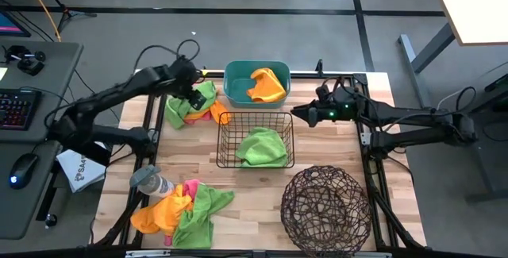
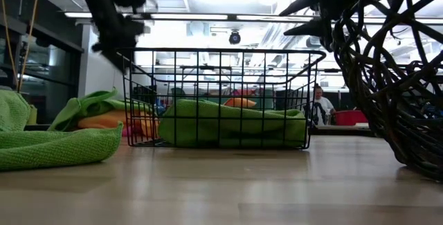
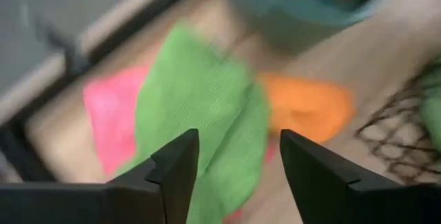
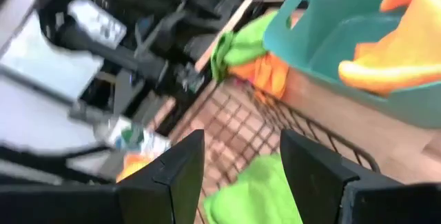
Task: Sort microfiber towel by color & place in baskets
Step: Put the top green microfiber cloth into the black wire basket
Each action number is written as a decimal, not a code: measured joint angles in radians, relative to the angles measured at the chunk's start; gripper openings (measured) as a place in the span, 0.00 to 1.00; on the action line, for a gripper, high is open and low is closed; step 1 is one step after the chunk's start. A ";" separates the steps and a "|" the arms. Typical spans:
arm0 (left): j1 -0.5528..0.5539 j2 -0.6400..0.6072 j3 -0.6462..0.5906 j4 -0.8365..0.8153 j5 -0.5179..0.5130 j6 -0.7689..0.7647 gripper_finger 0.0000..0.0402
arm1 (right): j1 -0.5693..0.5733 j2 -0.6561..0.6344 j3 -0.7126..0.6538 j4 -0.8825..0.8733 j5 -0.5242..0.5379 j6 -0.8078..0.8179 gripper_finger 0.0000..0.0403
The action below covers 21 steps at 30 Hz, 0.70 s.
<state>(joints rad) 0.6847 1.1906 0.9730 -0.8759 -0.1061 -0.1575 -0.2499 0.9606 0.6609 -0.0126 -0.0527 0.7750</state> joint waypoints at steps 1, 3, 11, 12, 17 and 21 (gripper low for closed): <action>0.022 0.032 0.000 -0.017 0.017 -0.029 0.50 | -0.010 -0.001 0.000 -0.011 -0.027 -0.021 0.46; 0.050 0.088 0.000 -0.033 0.041 -0.065 0.51 | -0.024 -0.002 0.000 -0.034 -0.047 -0.051 0.46; 0.069 0.229 0.000 -0.037 -0.027 -0.095 0.51 | -0.075 -0.001 0.000 -0.097 -0.135 -0.121 0.46; 0.069 0.243 0.000 -0.032 -0.044 -0.094 0.50 | -0.079 -0.001 0.000 -0.097 -0.136 -0.125 0.46; 0.069 0.328 0.000 0.010 -0.061 -0.059 0.50 | -0.092 -0.001 0.000 -0.096 -0.154 -0.134 0.46; 0.064 0.370 0.000 0.004 -0.079 -0.015 0.36 | -0.093 -0.001 0.000 -0.095 -0.165 -0.127 0.46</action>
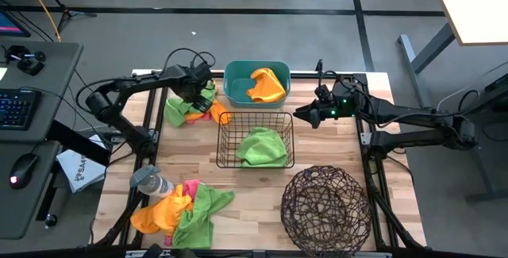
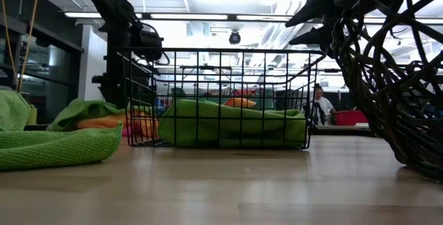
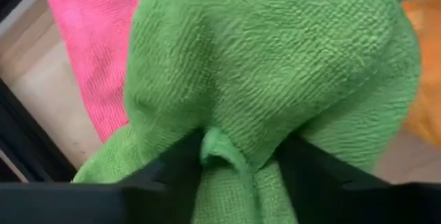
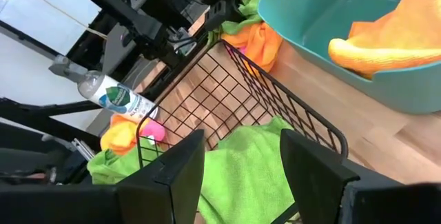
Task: Sort microfiber towel by color & place in baskets
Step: Put the top green microfiber cloth into the black wire basket
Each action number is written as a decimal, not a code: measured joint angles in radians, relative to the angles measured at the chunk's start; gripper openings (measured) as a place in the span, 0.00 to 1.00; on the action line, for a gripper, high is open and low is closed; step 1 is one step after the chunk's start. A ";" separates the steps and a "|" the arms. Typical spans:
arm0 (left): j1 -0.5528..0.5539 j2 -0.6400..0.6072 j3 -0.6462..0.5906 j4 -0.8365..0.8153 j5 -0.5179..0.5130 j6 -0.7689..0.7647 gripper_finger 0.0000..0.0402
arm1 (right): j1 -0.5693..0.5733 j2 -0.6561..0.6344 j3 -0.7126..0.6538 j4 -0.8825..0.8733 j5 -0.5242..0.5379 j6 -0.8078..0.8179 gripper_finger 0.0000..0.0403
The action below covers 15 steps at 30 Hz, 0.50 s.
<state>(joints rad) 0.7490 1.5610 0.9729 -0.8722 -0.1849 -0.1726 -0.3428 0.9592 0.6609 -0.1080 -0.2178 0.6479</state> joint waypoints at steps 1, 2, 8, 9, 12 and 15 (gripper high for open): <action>0.000 0.003 0.000 0.001 -0.003 0.015 0.28 | 0.000 0.000 0.000 0.000 0.000 0.003 0.46; 0.000 -0.001 0.000 0.003 -0.007 0.031 0.17 | 0.000 0.000 0.000 0.000 0.000 0.003 0.46; -0.015 -0.182 0.060 -0.047 -0.110 0.091 0.01 | 0.000 -0.025 0.000 0.116 -0.006 0.079 0.46; -0.021 -0.231 0.083 -0.051 -0.117 0.100 0.01 | 0.000 -0.035 0.000 0.153 -0.005 0.090 0.46; -0.041 -0.383 0.151 -0.057 -0.120 0.133 0.01 | 0.000 -0.063 0.000 0.276 0.016 0.112 0.46; -0.067 -0.518 0.204 -0.030 -0.143 0.153 0.01 | 0.000 -0.092 0.000 0.359 0.088 0.116 0.46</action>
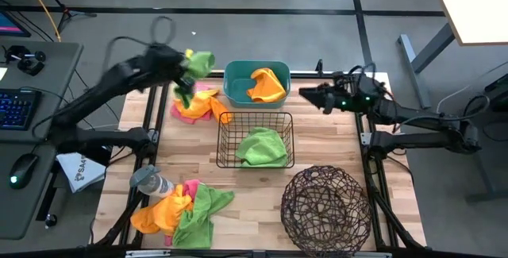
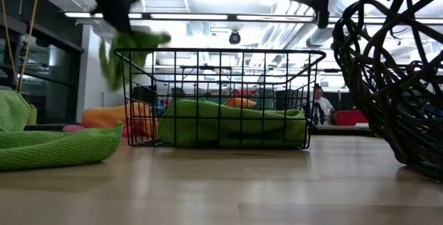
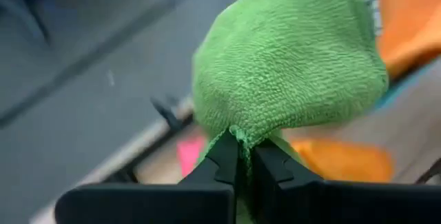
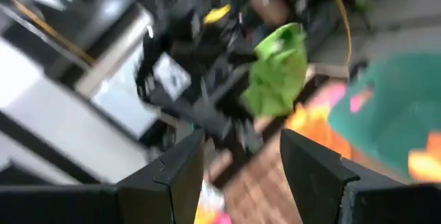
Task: Sort microfiber towel by color & place in baskets
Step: Put the top green microfiber cloth into the black wire basket
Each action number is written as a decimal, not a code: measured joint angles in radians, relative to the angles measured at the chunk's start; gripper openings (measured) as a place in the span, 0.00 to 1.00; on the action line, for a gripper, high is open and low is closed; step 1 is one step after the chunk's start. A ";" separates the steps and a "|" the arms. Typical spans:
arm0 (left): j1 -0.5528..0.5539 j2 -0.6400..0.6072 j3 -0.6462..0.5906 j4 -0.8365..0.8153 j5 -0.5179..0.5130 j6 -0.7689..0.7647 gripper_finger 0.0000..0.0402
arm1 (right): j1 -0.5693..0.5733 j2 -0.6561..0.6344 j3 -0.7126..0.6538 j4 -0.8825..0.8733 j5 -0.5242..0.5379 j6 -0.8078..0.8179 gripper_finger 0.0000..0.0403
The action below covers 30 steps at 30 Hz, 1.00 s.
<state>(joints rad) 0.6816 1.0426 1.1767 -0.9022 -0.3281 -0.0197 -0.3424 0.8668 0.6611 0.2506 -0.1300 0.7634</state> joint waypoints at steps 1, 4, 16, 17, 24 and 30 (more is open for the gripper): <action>-0.009 -0.038 0.009 0.016 0.001 0.009 0.00 | 0.000 -0.009 0.000 0.013 0.030 0.008 0.46; -0.044 -0.131 0.004 0.139 0.099 -0.008 0.00 | 0.000 -0.031 0.000 0.028 0.106 0.030 0.46; -0.505 0.001 -0.195 0.902 0.336 -0.206 0.00 | 0.000 -0.036 0.000 0.023 0.212 -0.048 0.46; -0.549 0.030 -0.197 0.929 0.321 -0.204 0.00 | 0.000 -0.036 0.000 0.023 0.212 -0.056 0.46; -0.773 0.249 -0.200 0.961 0.000 -0.199 0.00 | 0.000 -0.038 0.000 0.022 0.173 -0.103 0.46; -0.788 0.439 -0.219 0.937 -0.209 -0.254 0.01 | 0.001 -0.038 0.000 0.021 0.098 -0.118 0.46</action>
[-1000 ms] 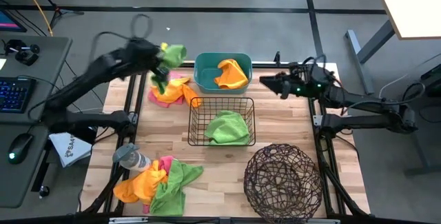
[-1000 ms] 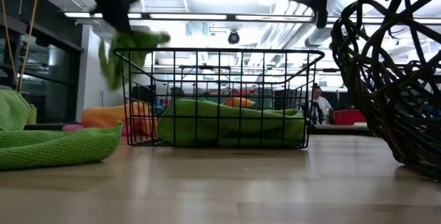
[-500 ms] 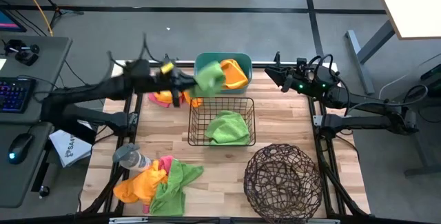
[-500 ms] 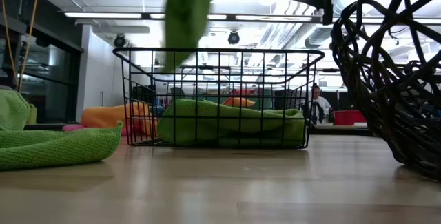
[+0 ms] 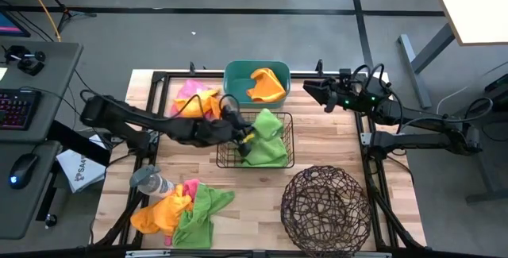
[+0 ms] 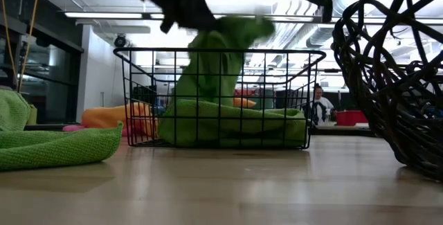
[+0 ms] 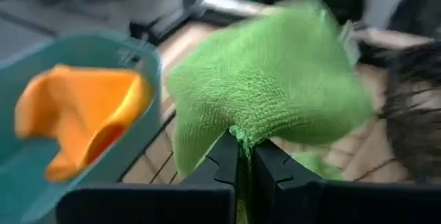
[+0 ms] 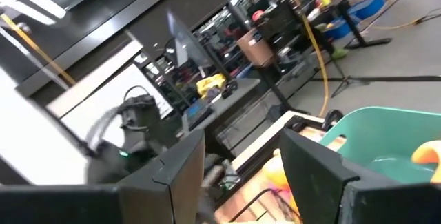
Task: Sort microfiber towel by color & place in baskets
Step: Put the top green microfiber cloth into the black wire basket, then put the top orange microfiber cloth into the blue and green bin
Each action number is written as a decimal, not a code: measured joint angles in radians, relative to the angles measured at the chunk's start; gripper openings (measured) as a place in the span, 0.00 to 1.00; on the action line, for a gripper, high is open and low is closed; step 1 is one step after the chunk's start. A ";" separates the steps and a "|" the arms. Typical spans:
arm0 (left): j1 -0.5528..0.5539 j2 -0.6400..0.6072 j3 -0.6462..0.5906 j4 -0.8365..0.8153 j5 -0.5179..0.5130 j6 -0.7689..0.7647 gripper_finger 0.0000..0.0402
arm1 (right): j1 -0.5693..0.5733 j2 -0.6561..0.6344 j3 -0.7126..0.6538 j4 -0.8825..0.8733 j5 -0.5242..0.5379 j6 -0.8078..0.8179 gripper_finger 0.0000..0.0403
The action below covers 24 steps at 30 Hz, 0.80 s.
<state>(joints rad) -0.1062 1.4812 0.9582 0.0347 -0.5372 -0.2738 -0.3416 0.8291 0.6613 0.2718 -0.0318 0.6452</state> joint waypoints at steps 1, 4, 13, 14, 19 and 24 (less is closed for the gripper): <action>0.010 0.014 0.001 -0.005 0.014 -0.030 0.01 | 0.000 0.000 0.000 0.000 -0.011 -0.003 0.46; 0.042 0.044 0.030 -0.063 0.173 -0.164 0.07 | 0.000 0.000 0.000 0.000 -0.036 -0.017 0.46; 0.059 0.057 0.287 -0.545 0.395 -0.105 0.41 | 0.000 0.000 0.000 0.001 -0.048 -0.017 0.46; 0.059 0.057 0.317 -0.595 0.411 -0.093 0.44 | 0.000 0.000 0.000 0.002 -0.050 -0.018 0.46; 0.085 0.050 0.504 -0.915 0.331 -0.012 0.57 | 0.000 0.000 0.000 0.003 -0.051 -0.025 0.46; 0.230 0.024 0.506 -1.154 0.199 -0.121 0.59 | 0.000 0.003 0.000 0.003 -0.051 -0.025 0.46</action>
<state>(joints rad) 0.1237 1.5051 1.4645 -1.1192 -0.3382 -0.3948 -0.3416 0.8318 0.6613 0.2749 -0.0830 0.6201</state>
